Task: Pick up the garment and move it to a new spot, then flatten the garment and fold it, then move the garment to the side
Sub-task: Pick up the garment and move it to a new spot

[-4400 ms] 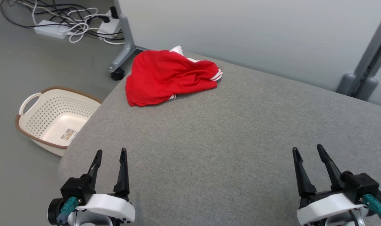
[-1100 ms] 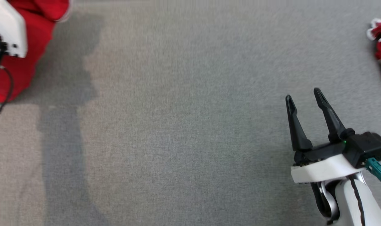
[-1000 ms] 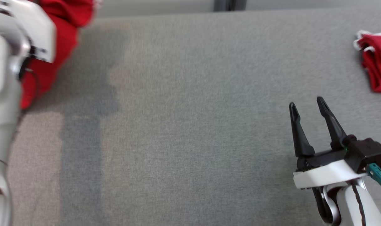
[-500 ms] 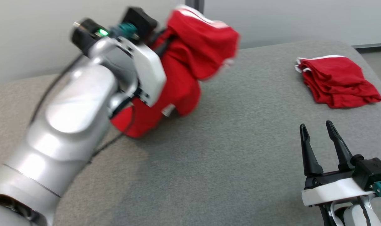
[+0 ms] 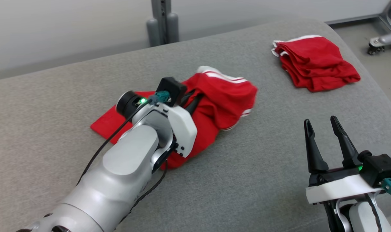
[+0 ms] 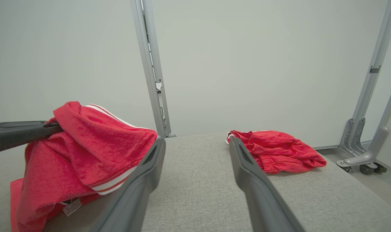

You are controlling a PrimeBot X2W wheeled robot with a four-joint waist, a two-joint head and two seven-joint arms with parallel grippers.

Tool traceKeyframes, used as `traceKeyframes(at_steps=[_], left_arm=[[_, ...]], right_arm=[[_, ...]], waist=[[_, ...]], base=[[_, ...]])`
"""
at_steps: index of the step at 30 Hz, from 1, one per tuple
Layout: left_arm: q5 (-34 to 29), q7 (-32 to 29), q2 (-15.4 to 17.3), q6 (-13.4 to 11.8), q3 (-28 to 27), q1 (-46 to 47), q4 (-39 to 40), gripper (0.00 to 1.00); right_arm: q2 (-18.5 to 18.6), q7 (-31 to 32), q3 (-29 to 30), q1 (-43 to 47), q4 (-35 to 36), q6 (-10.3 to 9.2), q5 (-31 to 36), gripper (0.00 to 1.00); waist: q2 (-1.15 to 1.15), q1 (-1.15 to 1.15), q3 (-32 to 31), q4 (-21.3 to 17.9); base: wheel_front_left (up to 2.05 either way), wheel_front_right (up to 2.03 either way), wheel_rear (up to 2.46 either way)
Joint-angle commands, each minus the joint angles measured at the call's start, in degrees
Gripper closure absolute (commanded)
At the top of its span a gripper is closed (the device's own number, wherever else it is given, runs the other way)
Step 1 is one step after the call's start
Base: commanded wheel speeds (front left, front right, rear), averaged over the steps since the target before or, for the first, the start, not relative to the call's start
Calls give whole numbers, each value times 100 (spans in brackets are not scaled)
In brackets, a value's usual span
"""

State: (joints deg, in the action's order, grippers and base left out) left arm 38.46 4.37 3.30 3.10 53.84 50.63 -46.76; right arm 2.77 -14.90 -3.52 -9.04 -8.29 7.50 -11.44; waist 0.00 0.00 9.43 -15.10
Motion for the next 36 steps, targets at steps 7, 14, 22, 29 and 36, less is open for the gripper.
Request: traceKeyframes(at_steps=[7, 14, 22, 29, 36], left_arm=[[237, 380, -31, -28, 289, -157, -341, 0], [490, 585, -20, -73, 671, -3, -305, 0], [570, 943, -27, -82, 761, 5, -455, 0], [347, 1083, 122, -332, 455, -279, -238, 0], [-148, 1077, 524, -959, -652, -1430, 1140, 0]], right_arm=[[27, -41, 63, -111, -62, -1, -69, 0], [26, -38, 197, -69, -49, -2, -33, 0], [27, -37, 258, 19, -23, -2, 51, 0], [28, -38, 339, 160, -61, -1, 106, 0], [28, -38, 381, 280, -80, -2, 143, 0]], waist=[[0, 0, 200, -287], [0, 0, 181, -123], [0, 0, -41, 369], [0, 0, -246, 770], [0, 0, -373, 1048]], base=[[0, 0, 0], [0, 0, 0], [0, 0, 0], [0, 0, 0], [0, 0, 0]])
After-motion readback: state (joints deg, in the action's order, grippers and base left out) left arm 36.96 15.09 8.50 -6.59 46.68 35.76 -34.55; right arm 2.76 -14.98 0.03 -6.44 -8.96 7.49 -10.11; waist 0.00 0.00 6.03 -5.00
